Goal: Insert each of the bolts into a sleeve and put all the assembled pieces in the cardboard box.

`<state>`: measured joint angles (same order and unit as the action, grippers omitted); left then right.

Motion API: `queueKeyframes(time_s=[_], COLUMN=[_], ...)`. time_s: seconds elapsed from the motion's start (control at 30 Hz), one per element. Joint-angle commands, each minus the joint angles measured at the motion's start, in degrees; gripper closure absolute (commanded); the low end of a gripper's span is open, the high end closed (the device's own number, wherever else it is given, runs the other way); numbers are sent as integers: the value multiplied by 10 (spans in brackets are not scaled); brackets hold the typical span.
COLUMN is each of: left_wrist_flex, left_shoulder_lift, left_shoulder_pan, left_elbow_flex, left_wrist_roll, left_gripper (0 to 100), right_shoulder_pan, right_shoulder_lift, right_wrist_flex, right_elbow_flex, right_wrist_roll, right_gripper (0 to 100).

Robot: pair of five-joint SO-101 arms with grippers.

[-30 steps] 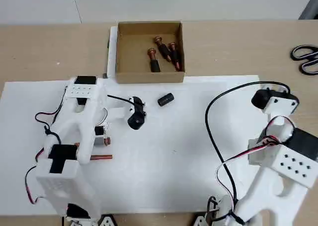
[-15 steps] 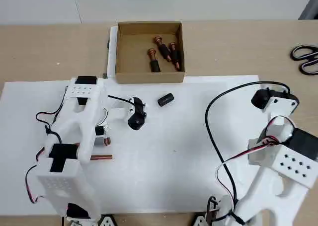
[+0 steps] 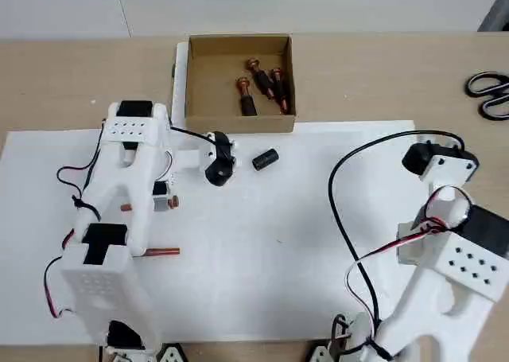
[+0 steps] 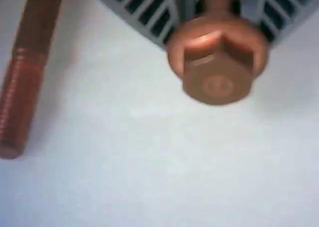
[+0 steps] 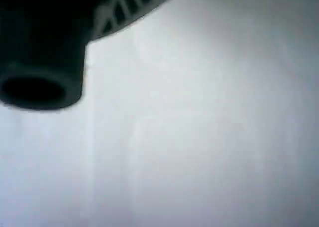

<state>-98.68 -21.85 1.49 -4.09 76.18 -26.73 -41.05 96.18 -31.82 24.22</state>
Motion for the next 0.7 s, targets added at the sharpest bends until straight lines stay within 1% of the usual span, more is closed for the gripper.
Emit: queueKeyframes(time_s=[0.0, 0.13, 0.27, 0.43, 0.6, 0.67], left_wrist_flex=[-16, -16, 4, 55, 55, 40], left_shoulder_lift=[54, 149, 214, 229, 229, 229], left_shoulder_pan=[-2, -9, -23, -23, -25, -27], left_elbow_flex=[-26, -25, -24, -26, -26, -26], left_wrist_roll=[52, 33, -32, -137, -221, -251], left_gripper=[994, 994, 994, 994, 994, 994], right_shoulder_pan=[-7, -4, -4, -3, -3, -3], right_shoulder_lift=[-16, -16, -17, -17, -17, -17], right_wrist_flex=[6, 7, 7, 3, 1, 1], right_elbow_flex=[3, 5, 5, 6, 6, 6], right_wrist_roll=[5, 4, 4, 4, 5, 5], right_gripper=[995, 995, 995, 993, 994, 994])
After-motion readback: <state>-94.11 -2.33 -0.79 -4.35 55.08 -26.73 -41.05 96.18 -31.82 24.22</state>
